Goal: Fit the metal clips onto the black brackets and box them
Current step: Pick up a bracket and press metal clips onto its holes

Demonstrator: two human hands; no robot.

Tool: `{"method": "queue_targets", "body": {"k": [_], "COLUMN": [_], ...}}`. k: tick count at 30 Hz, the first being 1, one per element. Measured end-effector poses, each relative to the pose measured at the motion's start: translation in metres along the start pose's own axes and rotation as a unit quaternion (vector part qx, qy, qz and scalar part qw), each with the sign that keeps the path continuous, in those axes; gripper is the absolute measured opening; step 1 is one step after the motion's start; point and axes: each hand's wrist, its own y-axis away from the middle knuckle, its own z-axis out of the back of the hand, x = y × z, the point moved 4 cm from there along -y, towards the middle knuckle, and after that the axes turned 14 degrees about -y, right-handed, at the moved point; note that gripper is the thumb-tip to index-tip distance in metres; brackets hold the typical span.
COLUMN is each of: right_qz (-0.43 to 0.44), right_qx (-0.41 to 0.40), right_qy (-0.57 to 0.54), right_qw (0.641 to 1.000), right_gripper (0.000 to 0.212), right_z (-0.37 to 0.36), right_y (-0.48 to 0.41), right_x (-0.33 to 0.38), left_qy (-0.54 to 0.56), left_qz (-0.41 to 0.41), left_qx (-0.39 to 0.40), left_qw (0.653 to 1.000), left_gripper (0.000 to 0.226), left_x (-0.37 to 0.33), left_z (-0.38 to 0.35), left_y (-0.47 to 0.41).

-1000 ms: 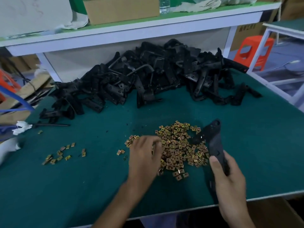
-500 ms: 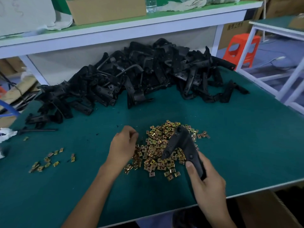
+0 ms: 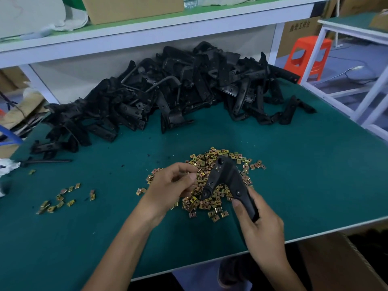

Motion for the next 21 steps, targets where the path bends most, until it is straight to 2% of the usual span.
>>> {"method": "queue_targets", "body": {"k": [4, 13, 17, 21], "right_qz": [0.008, 0.015, 0.017, 0.022], "right_qx": [-0.006, -0.010, -0.009, -0.016], "right_qy": [-0.007, -0.024, -0.018, -0.015], "right_qw": [1.000, 1.000, 1.000, 1.000], "right_gripper": [0.043, 0.048, 0.048, 0.047], "right_z": [0.000, 0.000, 0.000, 0.000], "right_y": [0.001, 0.001, 0.001, 0.001], "right_x": [0.000, -0.005, -0.006, -0.008], "left_qy": [-0.012, -0.064, -0.092, -0.075], "left_qz": [-0.008, -0.064, -0.077, -0.084], "left_qx": [0.028, 0.000, 0.014, 0.003], "left_qw": [0.999, 0.996, 0.993, 0.994], "left_gripper": [0.021, 0.026, 0.030, 0.024], "left_x": [-0.001, -0.004, -0.005, -0.005], "left_z": [-0.007, -0.008, -0.009, -0.010], "left_y": [0.006, 0.013, 0.015, 0.018]}}
